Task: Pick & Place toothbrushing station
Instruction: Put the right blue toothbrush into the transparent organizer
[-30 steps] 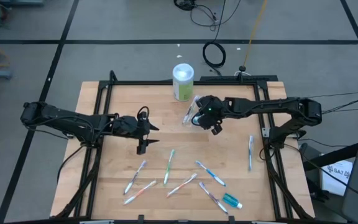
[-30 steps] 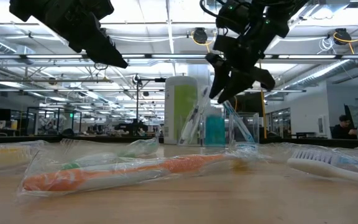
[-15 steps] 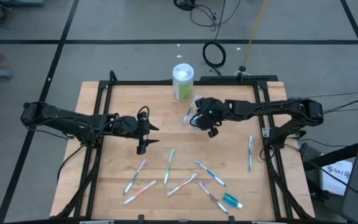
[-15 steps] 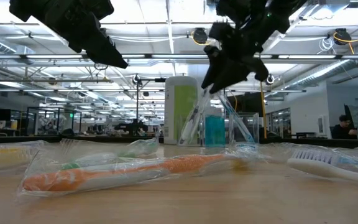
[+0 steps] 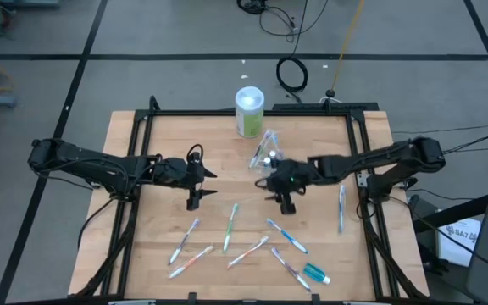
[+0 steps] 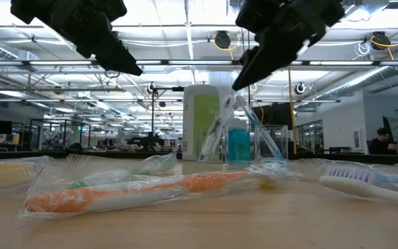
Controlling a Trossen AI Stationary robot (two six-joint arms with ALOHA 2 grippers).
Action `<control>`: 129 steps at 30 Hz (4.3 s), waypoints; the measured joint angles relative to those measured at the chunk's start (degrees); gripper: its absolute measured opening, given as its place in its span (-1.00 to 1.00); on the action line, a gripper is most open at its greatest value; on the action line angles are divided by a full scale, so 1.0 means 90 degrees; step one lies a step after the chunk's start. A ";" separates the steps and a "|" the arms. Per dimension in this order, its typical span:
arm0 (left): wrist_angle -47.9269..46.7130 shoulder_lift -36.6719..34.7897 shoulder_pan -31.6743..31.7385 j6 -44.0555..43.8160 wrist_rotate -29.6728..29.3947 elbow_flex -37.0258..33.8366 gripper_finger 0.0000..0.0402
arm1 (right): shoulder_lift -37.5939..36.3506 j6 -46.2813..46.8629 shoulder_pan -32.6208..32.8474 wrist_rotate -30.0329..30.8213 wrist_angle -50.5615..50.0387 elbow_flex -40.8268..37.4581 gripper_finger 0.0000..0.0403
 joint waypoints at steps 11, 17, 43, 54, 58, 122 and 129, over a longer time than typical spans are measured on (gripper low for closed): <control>0.0223 0.0056 -0.0001 -0.0159 -0.0004 -0.0002 0.25 | -0.0009 0.2266 0.1478 0.1166 0.0813 -0.0807 -0.22; 0.0229 0.0056 0.0000 -0.0461 -0.0002 -0.0002 0.25 | -0.0391 0.4031 0.1660 0.1165 -0.1587 -0.0807 -0.22; 0.0209 0.0056 -0.0117 -0.0499 -0.0005 -0.0002 0.25 | -0.1897 1.0530 0.1294 0.0379 -0.5342 -0.2436 -0.22; 0.0200 0.0056 -0.0114 -0.0489 -0.0005 -0.0002 0.25 | -0.1894 1.1134 0.1289 0.0831 -0.4899 -0.2861 -0.22; 0.0197 0.0056 -0.0114 -0.0489 -0.0005 -0.0002 0.25 | -0.1921 1.0956 0.1290 0.0831 -0.4298 -0.3156 -0.22; 0.0382 0.0056 -0.0114 -0.0489 -0.0019 -0.0002 0.25 | -0.1030 0.0861 -0.1216 0.4146 0.6874 -0.3931 -0.92; 0.0375 0.0056 -0.0114 -0.0485 -0.0022 -0.0002 0.25 | -0.0482 0.1232 -0.1251 0.4158 0.6729 -0.3933 -0.91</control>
